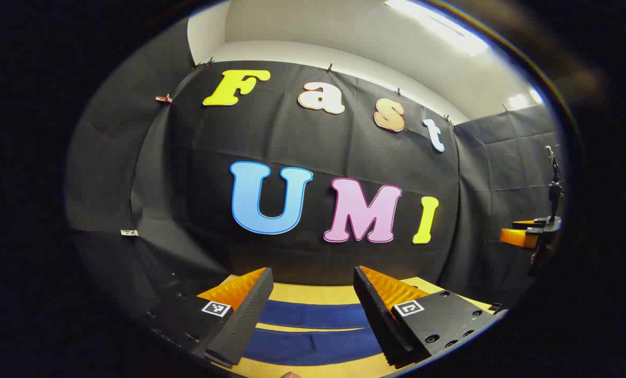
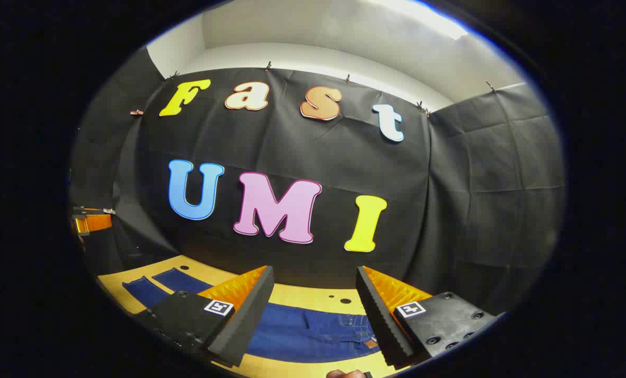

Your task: Grasp the waist and the cuffs of the jeans and fold them to make the two legs overlap; first hold the waist and fold one-third of the jeans toward the cuffs, then hold the cuffs and fold the remaining one-third in the same direction to finish folding.

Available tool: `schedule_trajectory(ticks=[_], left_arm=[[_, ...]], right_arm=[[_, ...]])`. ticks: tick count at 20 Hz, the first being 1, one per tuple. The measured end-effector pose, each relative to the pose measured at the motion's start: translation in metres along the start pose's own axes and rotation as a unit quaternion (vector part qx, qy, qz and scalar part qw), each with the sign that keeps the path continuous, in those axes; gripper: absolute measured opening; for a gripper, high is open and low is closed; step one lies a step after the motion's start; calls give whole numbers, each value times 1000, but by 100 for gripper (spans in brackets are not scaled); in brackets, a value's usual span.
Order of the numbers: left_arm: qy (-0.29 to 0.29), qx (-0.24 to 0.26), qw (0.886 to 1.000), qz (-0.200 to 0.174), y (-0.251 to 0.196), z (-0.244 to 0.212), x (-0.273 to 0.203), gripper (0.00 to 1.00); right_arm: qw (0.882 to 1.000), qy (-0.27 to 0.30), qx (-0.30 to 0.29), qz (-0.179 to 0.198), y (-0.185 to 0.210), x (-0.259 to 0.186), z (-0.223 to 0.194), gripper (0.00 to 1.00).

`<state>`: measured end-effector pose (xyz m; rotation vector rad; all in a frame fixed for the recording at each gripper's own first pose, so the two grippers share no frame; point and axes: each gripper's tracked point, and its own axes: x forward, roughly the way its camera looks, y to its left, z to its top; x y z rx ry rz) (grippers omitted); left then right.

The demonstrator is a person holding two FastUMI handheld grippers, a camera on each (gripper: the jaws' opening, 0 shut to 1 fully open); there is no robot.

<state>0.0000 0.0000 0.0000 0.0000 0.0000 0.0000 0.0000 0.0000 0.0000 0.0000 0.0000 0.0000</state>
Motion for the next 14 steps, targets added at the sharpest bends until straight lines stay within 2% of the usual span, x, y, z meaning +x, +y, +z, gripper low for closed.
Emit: schedule_trajectory(ticks=[3, 7, 13, 14], left_arm=[[-3, 2, 1000, 9, 11, 8, -1, 96], [-5, 9, 1000, 18, 16, 13, -2, 96], [3, 14, 1000, 10, 10, 8, 2, 97], [3, 15, 1000, 9, 10, 8, 2, 97]], right_arm=[[1000, -11, 3, 0, 3, 7, 9, 99], [1000, -6, 1, 2, 2, 13, 7, 96], [1000, -5, -11, 0, -5, 16, 5, 94], [1000, -4, -14, 1, -6, 16, 4, 96]])
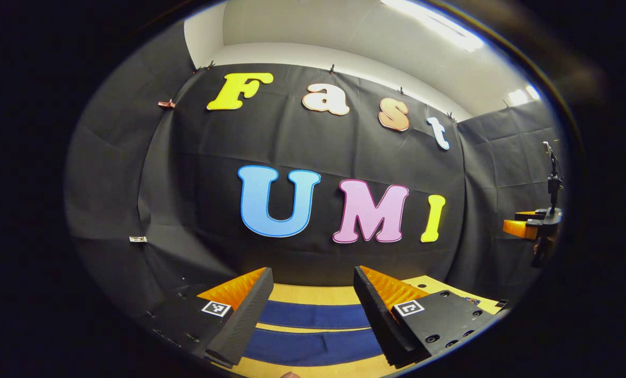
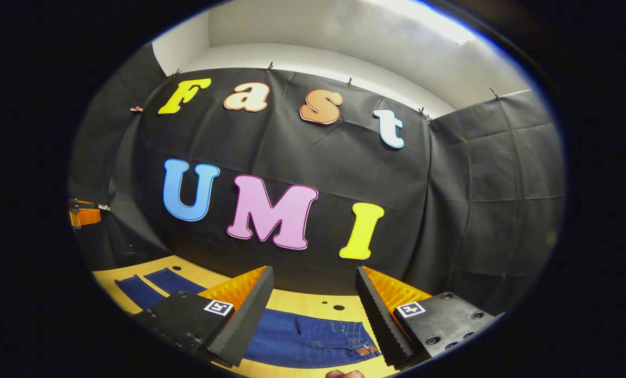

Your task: Grasp the waist and the cuffs of the jeans and fold them to make the two legs overlap; first hold the waist and fold one-third of the jeans toward the cuffs, then hold the cuffs and fold the remaining one-third in the same direction to finish folding.

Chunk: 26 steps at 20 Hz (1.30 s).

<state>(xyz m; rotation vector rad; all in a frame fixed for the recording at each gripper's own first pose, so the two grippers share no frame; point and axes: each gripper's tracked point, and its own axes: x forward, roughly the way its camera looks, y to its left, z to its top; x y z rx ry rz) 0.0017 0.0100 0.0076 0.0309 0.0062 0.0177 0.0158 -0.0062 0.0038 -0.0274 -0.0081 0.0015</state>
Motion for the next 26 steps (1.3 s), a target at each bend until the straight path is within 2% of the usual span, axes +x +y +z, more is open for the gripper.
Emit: schedule_trajectory(ticks=[5, 8, 11, 13, 14, 16, 19, 21, 23, 25, 26], left_arm=[[16, 12, 1000, -12, 2, -8, 5, 97], [45, 63, 994, -71, 1, -22, 11, 96], [84, 144, 978, -128, 13, -44, 18, 96], [122, 174, 961, -175, 18, -75, 27, 95], [150, 189, 950, -198, 20, -96, 26, 96], [212, 228, 920, -237, 29, -138, 29, 98], [280, 315, 856, -299, 45, -196, 27, 98], [322, 370, 804, -337, 66, -235, 24, 98], [373, 407, 742, -380, 84, -275, 17, 98], [424, 435, 678, -414, 112, -314, 10, 98], [452, 431, 654, -426, 126, -331, 5, 98]], right_arm=[[999, 14, -26, 19, -3, 4, -9, 94], [996, 37, -59, 62, 2, 16, -21, 96], [982, 84, -124, 112, 8, 29, -48, 96], [966, 111, -165, 166, 24, 28, -72, 96], [954, 119, -193, 197, 34, 26, -83, 96], [922, 143, -250, 260, 47, 29, -120, 96], [862, 197, -319, 340, 50, 29, -190, 96], [820, 222, -365, 380, 46, 30, -234, 97], [787, 257, -379, 413, 38, 31, -275, 96], [763, 289, -380, 436, 33, 38, -317, 97], [751, 311, -375, 446, 32, 44, -337, 97]])
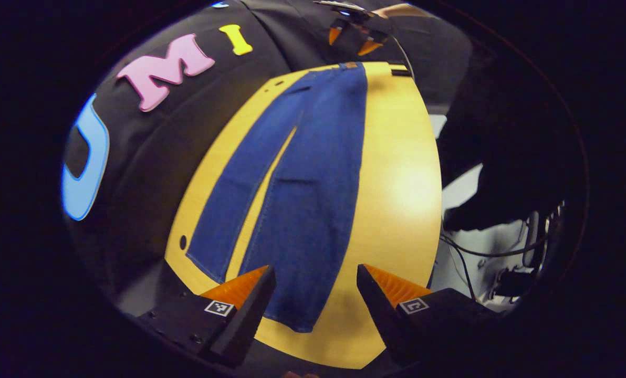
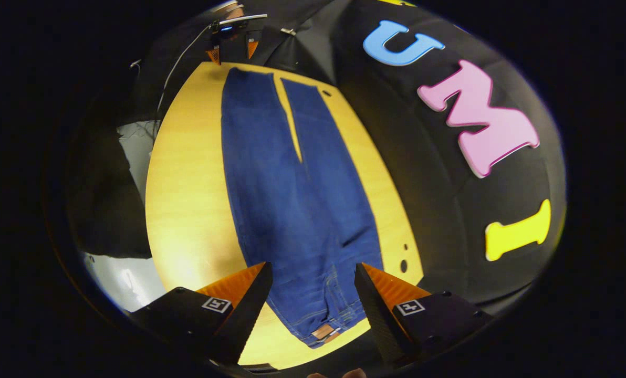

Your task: Grasp the waist and the cuffs of the jeans and fold them to make the two legs overlap; first hold the waist and fold one-third of the jeans toward the cuffs, then hold the cuffs and fold the remaining one-third in the same direction to finish folding.

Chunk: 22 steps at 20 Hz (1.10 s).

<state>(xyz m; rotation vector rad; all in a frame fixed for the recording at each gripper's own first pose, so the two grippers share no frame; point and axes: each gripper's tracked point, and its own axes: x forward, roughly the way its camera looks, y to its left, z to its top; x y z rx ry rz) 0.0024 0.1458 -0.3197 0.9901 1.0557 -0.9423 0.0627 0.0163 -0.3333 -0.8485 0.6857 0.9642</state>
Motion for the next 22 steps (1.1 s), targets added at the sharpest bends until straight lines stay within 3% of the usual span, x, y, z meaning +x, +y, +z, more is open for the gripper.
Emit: schedule_trajectory(ticks=[2, 5, 11, 13, 18, 22], left_arm=[[39, -3, 999, -36, 1, -20, 17, 98], [58, -4, 997, -49, 4, -27, 33, 99], [90, 16, 990, -109, 0, -48, 61, 99], [95, -16, 988, -120, 3, -46, 63, 93], [87, -37, 989, -117, 9, -45, 65, 95], [87, -45, 988, -115, 9, -45, 66, 94]], right_arm=[[999, 29, 7, 41, 1, 27, -22, 97], [993, 66, 32, 87, 9, 58, -59, 96], [980, 115, 66, 145, 18, 69, -96, 97], [976, 138, 55, 158, 22, 75, -111, 97], [967, 171, 26, 184, 32, 96, -132, 97], [954, 199, 69, 213, 38, 96, -131, 95]])
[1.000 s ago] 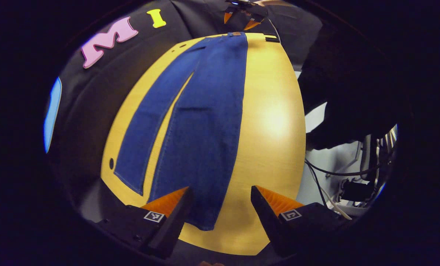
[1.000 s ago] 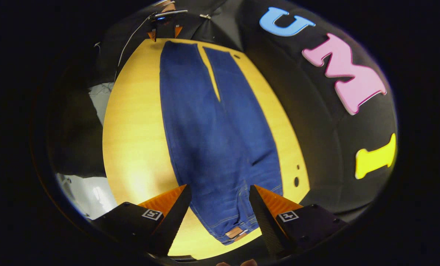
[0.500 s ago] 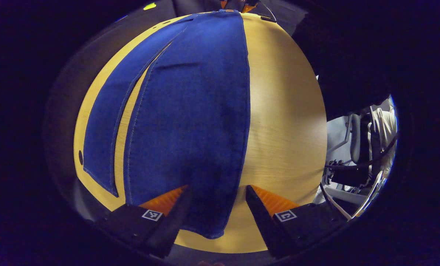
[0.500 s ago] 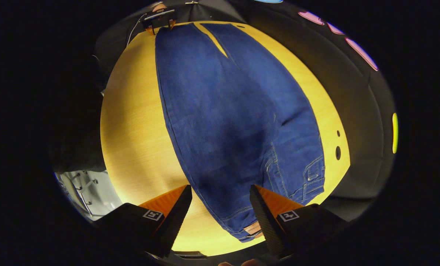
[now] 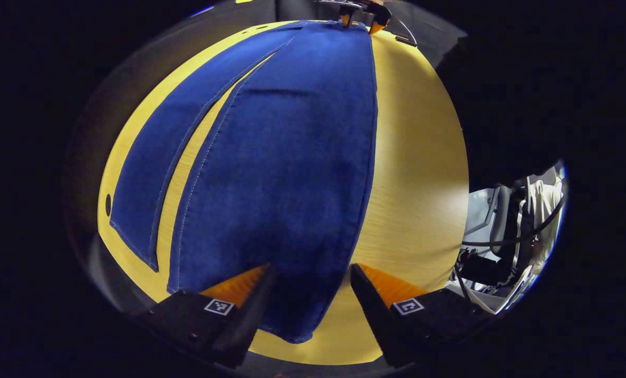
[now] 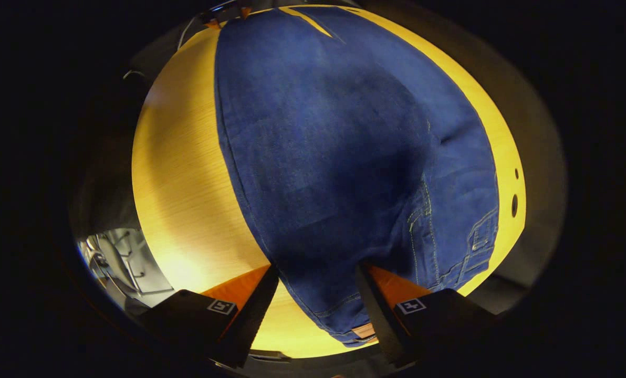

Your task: Grasp the waist and the cuffs of the jeans and fold them to make the two legs overlap; first hold the waist and fold one-third of the jeans toward the cuffs, then hold the cuffs and fold the remaining one-third in the same direction to finish folding.

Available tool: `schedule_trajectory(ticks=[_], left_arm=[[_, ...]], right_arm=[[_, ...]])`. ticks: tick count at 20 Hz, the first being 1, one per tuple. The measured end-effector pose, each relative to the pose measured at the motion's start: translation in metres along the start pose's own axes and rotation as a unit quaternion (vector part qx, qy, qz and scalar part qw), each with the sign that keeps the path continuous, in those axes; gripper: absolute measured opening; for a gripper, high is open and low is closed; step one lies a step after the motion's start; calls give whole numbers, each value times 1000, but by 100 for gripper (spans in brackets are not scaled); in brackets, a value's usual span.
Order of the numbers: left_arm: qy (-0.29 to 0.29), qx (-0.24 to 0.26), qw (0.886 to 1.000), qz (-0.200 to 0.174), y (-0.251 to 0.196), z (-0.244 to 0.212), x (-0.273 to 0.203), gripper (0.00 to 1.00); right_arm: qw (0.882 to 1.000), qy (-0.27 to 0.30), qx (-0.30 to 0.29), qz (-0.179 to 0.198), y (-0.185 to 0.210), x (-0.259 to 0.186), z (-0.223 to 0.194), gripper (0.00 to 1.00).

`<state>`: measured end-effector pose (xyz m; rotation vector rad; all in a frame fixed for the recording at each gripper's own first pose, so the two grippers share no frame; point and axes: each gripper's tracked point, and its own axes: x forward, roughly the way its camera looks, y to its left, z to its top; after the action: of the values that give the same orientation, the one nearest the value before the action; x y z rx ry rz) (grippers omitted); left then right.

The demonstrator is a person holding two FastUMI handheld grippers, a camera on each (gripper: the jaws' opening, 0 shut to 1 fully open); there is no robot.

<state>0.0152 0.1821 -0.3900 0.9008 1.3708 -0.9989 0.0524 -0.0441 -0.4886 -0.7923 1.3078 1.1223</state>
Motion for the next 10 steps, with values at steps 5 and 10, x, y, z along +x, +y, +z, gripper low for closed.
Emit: schedule_trajectory(ticks=[5, 10], left_arm=[[-18, -56, 998, 23, 25, 7, 2, 54], [-15, -153, 988, 7, 35, 11, 2, 6]], right_arm=[[999, 4, 44, -29, -25, 1, 5, 49], [992, 3, 122, -13, -31, -1, 5, 16]])
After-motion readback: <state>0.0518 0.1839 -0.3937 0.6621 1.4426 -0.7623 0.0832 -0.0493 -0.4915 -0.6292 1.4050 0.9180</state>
